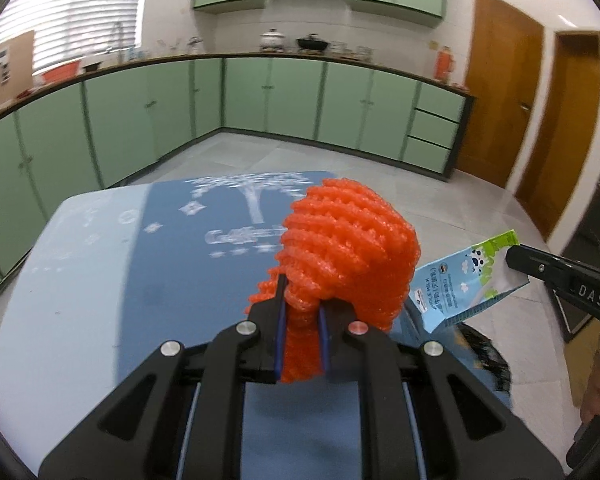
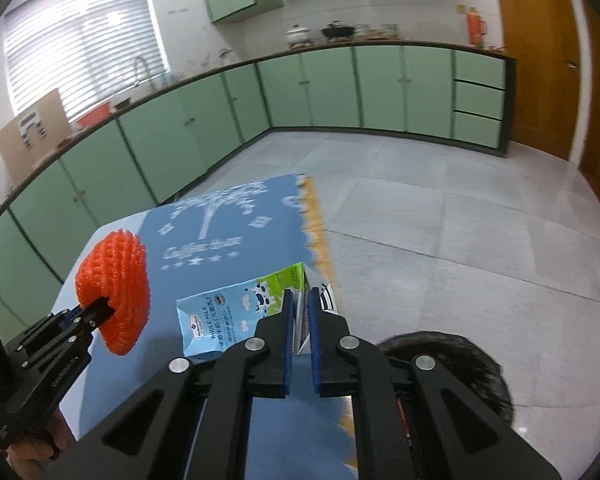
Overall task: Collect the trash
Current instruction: 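Carry the orange net and milk carton over the bin and release both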
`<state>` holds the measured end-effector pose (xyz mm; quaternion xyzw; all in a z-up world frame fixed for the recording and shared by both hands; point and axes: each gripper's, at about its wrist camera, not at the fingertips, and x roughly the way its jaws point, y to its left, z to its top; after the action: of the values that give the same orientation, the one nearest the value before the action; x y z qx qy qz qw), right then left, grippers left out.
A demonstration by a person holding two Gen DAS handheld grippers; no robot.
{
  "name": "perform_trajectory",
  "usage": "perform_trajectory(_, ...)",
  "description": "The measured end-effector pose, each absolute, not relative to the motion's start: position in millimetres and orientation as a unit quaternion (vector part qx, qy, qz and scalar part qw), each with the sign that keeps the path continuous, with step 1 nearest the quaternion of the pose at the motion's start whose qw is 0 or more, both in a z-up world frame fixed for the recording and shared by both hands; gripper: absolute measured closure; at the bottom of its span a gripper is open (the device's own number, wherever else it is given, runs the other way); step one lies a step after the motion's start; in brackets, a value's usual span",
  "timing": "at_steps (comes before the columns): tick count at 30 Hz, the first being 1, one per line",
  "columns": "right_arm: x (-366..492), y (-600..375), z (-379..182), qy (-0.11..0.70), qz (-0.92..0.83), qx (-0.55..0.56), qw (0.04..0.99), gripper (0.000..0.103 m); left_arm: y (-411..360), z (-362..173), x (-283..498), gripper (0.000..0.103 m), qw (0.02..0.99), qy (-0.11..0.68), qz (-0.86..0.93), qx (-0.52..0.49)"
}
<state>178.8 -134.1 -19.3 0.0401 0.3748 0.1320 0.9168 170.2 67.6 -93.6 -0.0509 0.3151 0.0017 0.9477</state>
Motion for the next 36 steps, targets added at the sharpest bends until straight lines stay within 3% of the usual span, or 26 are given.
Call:
perform_trajectory(14, 144.1, -272.3, -27.6, 0.378, 0.012, 0.073, 0.923, 0.096, -75.7, -106.3, 184.2, 0.091, 0.937, 0.321, -0.136, -0.025)
perform_trajectory(29, 125.8, -351.3, -72.0, 0.413, -0.062, 0.095, 0.904, 0.096, -157.6, -155.9, 206.9, 0.090, 0.903, 0.374, -0.210, 0.000)
perform_trajectory(32, 125.6, -358.5, -85.2, 0.426, -0.067, 0.097, 0.897, 0.095, -163.3, -169.5, 209.4, 0.083, 0.895, 0.395, -0.209, 0.004)
perform_trajectory(34, 128.3, -359.2, -94.8, 0.439, -0.067, 0.092, 0.891, 0.095, -163.0, -171.8, 208.9, 0.066, 0.893, 0.400, -0.206, 0.005)
perform_trajectory(36, 128.8, -360.5, -100.4, 0.445, -0.065, 0.090, 0.889, 0.091, -162.3, -170.3, 209.1, 0.060, 0.894, 0.398, -0.205, 0.006)
